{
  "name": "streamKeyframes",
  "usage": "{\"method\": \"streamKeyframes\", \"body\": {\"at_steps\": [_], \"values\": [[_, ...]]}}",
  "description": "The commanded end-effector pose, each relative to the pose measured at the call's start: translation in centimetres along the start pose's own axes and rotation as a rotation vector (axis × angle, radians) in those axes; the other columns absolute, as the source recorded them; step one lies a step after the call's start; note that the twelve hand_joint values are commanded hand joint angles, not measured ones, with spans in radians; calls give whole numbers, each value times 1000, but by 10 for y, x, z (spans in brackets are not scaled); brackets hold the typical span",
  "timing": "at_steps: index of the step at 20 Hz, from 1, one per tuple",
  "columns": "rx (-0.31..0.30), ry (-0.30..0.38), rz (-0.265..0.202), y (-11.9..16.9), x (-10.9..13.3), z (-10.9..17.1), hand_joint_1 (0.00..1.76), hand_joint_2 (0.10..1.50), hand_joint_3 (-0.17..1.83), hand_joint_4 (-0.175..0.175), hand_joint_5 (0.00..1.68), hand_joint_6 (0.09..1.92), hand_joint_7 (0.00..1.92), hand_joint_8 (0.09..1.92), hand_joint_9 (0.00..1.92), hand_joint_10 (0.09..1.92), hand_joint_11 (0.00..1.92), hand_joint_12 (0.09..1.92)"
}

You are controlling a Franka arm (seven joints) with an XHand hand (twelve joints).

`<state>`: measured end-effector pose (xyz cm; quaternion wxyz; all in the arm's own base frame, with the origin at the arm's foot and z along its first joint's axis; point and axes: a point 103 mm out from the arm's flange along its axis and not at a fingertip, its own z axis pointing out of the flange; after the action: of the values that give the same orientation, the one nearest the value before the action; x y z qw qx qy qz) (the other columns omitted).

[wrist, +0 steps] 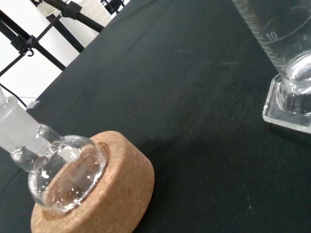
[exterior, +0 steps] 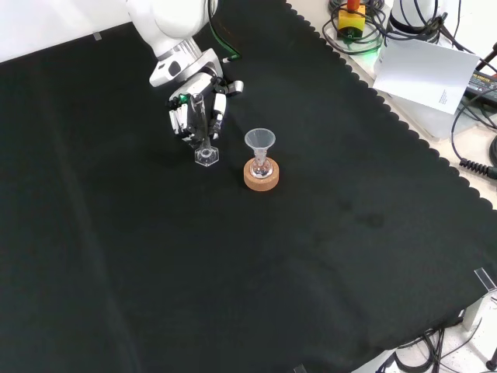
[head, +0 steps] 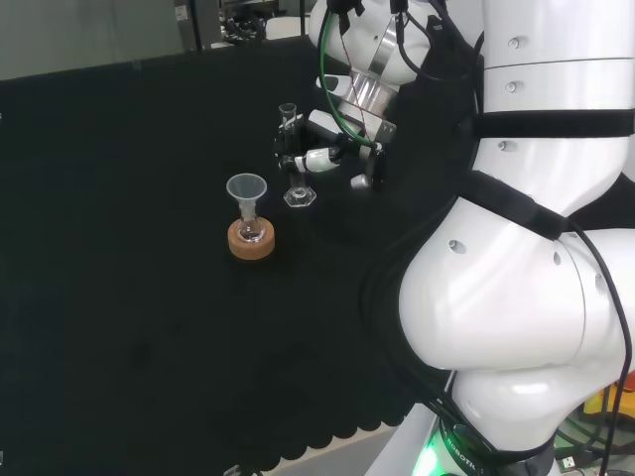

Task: Put the graduated cylinder back on the table.

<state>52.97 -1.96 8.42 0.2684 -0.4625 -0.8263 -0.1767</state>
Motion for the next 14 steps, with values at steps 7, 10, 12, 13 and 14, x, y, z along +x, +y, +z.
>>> {"method": "streamKeyframes", "body": {"at_steps": [7, 10, 12, 13, 14], "values": [[-1, 32, 13, -3, -1, -3, 1036, 1177, -10, -20, 805, 1110, 716, 681, 1181, 87, 769, 1113], [4, 35, 17, -3, 0, -5, 1007, 1152, -58, -22, 773, 836, 682, 642, 1125, 87, 682, 1161], [12, 32, 23, -3, 0, -5, 988, 1168, -137, -19, 761, 778, 666, 627, 1097, 87, 630, 1188], [16, 32, 27, -2, 0, -5, 982, 1169, -156, -18, 755, 765, 662, 623, 1089, 87, 609, 1202], [20, 32, 33, -2, 0, -5, 977, 1168, -167, -17, 751, 758, 659, 620, 1084, 87, 596, 1211]]}}
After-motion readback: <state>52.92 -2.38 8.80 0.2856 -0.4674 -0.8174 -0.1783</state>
